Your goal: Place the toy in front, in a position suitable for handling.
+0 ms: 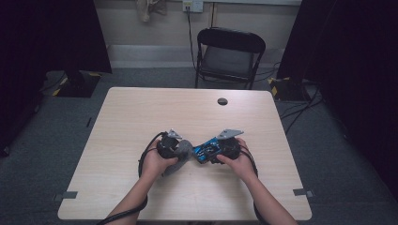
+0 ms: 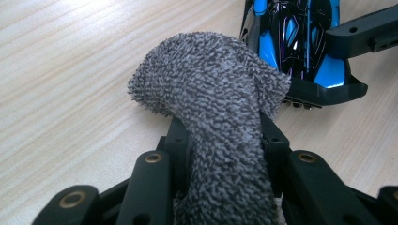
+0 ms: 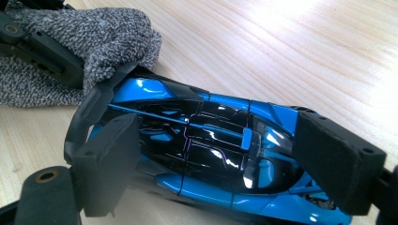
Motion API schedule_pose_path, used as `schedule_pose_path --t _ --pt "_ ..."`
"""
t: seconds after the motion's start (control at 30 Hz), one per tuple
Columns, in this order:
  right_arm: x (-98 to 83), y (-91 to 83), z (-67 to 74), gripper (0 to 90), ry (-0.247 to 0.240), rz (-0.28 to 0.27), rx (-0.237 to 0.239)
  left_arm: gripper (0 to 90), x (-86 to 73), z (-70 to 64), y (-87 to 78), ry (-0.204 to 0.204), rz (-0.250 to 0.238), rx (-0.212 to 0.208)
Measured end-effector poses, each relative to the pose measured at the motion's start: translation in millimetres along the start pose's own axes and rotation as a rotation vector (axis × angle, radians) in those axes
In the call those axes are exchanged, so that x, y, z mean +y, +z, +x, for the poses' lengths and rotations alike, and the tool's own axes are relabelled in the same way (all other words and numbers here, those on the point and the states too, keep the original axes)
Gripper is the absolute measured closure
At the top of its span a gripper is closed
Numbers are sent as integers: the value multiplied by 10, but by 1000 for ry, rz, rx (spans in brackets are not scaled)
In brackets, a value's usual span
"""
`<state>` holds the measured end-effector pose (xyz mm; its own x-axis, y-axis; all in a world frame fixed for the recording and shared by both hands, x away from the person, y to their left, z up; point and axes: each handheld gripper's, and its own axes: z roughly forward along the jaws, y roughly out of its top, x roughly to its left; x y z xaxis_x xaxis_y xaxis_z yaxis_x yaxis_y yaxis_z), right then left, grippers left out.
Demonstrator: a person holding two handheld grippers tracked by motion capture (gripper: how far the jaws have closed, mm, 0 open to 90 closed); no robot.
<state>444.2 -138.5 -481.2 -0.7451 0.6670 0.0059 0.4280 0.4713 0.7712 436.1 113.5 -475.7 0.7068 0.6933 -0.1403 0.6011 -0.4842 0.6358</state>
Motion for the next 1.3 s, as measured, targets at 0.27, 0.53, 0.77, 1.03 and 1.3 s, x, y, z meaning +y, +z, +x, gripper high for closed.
schedule_pose_path --t 0.27,0.53,0.77,1.03,1.3 --pt "1 0 -1 154 0 1 0 650 -28 -30 7 3 8 -19" --pt "3 3 0 152 -1 1 -1 650 -70 -84 -15 6 14 -36" --pt "2 3 -1 151 -1 1 1 650 -78 -102 -28 3 21 -45" --pt "0 5 -10 148 -1 -1 3 650 -115 -159 -41 15 21 -59" --pt "2 8 -9 143 0 0 4 649 -152 -249 -55 36 30 -86"
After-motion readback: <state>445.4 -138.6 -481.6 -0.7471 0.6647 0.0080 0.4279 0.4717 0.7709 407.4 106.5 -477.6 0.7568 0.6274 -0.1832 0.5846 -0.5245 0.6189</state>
